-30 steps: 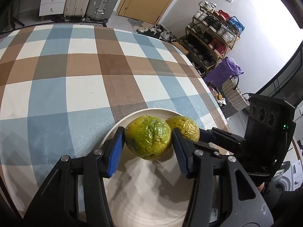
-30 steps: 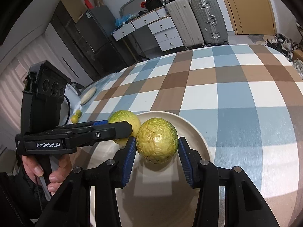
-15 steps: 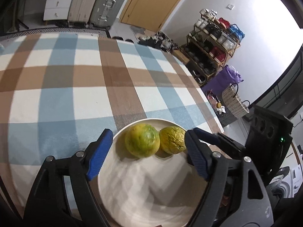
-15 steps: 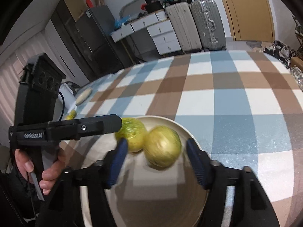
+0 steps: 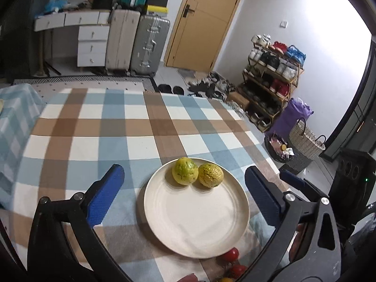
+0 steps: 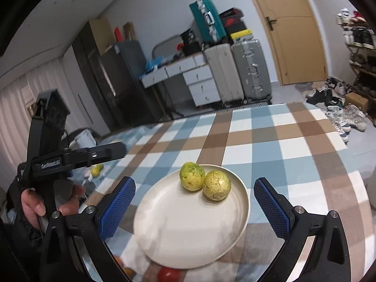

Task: Organize fruits
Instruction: 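Withdraw both tools from the plate toward the remaining fruits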

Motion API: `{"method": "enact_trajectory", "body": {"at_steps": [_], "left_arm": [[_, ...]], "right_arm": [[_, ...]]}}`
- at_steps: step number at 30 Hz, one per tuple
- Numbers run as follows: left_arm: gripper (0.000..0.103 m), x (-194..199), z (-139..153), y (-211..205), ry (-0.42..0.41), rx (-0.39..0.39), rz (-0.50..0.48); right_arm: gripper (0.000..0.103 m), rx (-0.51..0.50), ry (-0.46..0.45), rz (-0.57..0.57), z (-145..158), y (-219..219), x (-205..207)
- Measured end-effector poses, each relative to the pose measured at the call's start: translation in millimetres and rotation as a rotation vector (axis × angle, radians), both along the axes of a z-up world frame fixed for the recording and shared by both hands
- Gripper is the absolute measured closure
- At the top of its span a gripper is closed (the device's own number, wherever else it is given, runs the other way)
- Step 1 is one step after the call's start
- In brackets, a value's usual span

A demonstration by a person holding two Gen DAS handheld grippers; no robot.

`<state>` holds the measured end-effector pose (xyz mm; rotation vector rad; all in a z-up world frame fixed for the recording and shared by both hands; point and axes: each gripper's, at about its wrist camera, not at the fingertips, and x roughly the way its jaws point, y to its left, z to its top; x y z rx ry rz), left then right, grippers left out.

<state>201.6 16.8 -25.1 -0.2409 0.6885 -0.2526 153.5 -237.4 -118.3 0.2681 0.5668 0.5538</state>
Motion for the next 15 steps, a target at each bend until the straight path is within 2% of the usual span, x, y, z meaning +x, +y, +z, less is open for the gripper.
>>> {"method": "enact_trajectory", "body": {"at_steps": [8,15], "left_arm": [[0.001,-54.8,24.0,-0.4,-0.047,0.038,0.034],[0.001,-103.0,29.3,-1.6,-0.079,0.077,0.046]], "right_arm": [[0.000,-0.010,-0.045,-0.022,17.7,5.0,-47.0],[0.000,-0.022,-0.104,-0.032,31.5,11.3,-82.7]]}}
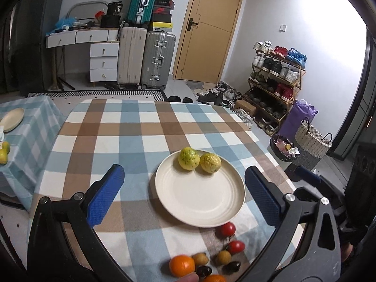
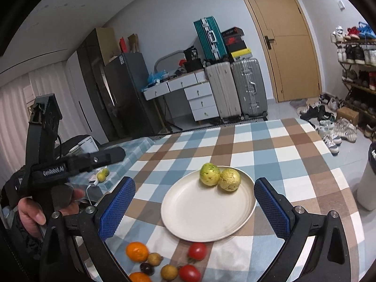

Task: Organize fruits
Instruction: 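Withdraw both tools from the plate toward the remaining fruits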

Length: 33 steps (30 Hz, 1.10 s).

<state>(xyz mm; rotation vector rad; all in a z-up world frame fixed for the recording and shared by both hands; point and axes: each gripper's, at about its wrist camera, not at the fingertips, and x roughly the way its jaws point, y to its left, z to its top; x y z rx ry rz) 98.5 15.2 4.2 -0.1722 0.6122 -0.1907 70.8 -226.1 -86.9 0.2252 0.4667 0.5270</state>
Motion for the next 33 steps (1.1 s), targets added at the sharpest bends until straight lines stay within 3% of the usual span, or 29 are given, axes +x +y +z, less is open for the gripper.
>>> {"method": "enact_trajectory", "body": {"at_steps": [5,12,23,31,33], "left_arm": [[0.001,-28.8,-12.3,5.9,0.026,0.009,0.010],[0.001,-50.0,-49.2,23.1,0.107,-0.048,-0.006],[0.001,-43.8,-108.7,34.0,0.238,-0.105,-0.057],[0.001,-32.1,-127.9,27.6,0.284,-0.142,-0.103],[0.006,-30.2,-130.9,25.9,0.288,-0.146,-0.112]], "right_arm": [[0.000,-0.007,-0.005,0.003,-1.6,5.3,-18.0],[0.000,-0.048,0.015,0.011,-14.5,16.2,-37.5],[0.000,-0.081,0.090,0.060,-47.4,26.3,-53.8],[0.000,-0.089,0.126,0.101,-61.3,33.5,-57.8],[0.000,-0.090,0.133,0.107,-63.5,34.5,-57.9]]}}
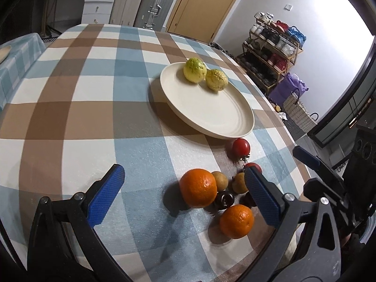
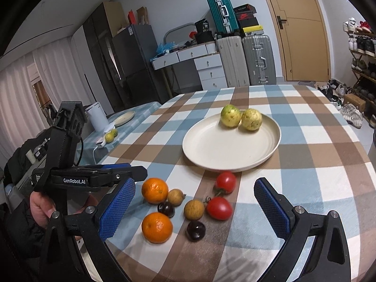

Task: Organize fruits
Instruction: 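Withdraw both tools from the plate toward the remaining fruits, then grasp an orange with the left tool while the right tool grasps the other orange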

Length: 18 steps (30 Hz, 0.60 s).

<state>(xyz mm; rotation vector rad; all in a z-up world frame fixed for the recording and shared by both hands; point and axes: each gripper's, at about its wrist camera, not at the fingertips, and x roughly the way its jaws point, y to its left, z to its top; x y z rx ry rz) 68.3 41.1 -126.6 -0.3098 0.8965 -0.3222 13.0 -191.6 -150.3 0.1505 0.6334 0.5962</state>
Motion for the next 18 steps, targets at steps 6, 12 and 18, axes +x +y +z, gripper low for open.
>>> {"method": "enact_trajectory", "body": {"at_steps": [6,12,18], "left_arm": [[0.045,8.0,-11.1,-4.0,0.035,-0.024,-0.043],[0.070,10.7,-16.4,-6.8,0.055,-0.071,-0.092],[0.071,9.0,-15.7,-7.4,0.059,-0.074,-0.103]], "right_arm": [[0.000,0.010,0.032,0.038,-8.0,2.5,0.6],[0.000,0.022,0.047,0.087,-12.6,8.0,-2.9],[0.000,0.016,0.047,0.131,-13.0,16.0,-8.8]]}}
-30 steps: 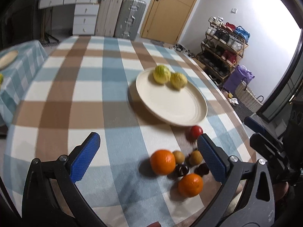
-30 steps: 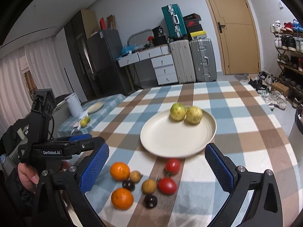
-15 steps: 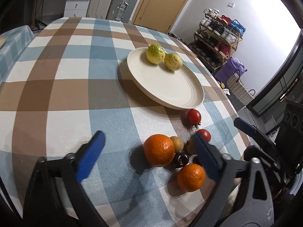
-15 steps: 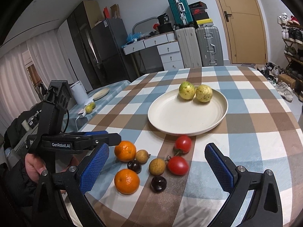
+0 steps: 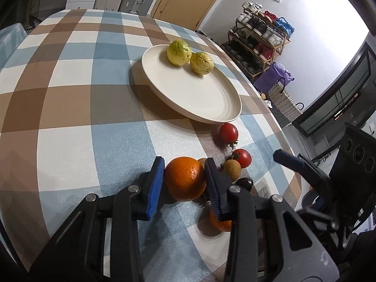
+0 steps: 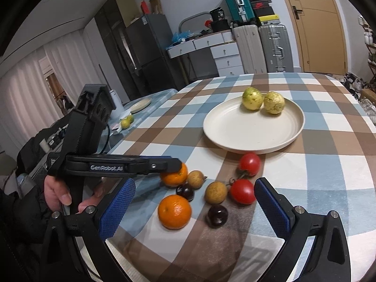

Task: Organize fruits
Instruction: 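Grasp an orange with the left tool while the right tool grasps the other orange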

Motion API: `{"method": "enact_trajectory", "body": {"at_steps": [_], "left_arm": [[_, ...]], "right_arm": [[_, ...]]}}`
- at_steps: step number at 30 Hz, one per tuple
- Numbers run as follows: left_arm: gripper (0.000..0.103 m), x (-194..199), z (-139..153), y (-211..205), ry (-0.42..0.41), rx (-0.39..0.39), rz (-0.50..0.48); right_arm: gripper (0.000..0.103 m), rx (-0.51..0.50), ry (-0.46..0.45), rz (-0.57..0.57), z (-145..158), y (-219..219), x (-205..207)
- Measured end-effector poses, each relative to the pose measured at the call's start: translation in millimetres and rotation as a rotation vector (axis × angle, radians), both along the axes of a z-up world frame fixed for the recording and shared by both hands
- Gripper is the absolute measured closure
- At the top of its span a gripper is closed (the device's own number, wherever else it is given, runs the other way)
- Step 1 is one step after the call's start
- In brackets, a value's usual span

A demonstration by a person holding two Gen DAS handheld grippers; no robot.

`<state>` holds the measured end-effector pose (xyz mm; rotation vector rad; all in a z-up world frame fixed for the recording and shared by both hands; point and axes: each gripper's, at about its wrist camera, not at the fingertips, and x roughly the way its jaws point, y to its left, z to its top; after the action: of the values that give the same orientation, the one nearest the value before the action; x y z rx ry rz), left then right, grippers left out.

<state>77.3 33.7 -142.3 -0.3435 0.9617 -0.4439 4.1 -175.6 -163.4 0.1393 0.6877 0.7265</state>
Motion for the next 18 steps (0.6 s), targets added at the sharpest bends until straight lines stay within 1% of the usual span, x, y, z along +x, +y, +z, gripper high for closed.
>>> {"method": "enact_trajectory", "body": {"at_steps": [7,13,14,18], "left_arm": [[0.071,-3.2,1.1,6.2,-0.004,-0.017,0.022],[0.071,-8.2,7.1,16.0,-0.024,-0.032,0.035],[0.071,-9.3,8.5,17.8,-0.027,-0.034,0.038],[0.071,-12.2,13.5,25.0,-0.041,-0.042,0.047]], "right_arm": [[0.000,-0.018,0.005,0.081,-1.1,13.5,-10.4],[0.001,-0.053,0.030,0.149,-9.3,29.7,-17.3],[0.001,-0.056,0.034,0.153,-10.8,31.3,-17.5],[0.009,-0.071,0.049,0.168,-15.4,38.2,-16.7]]}}
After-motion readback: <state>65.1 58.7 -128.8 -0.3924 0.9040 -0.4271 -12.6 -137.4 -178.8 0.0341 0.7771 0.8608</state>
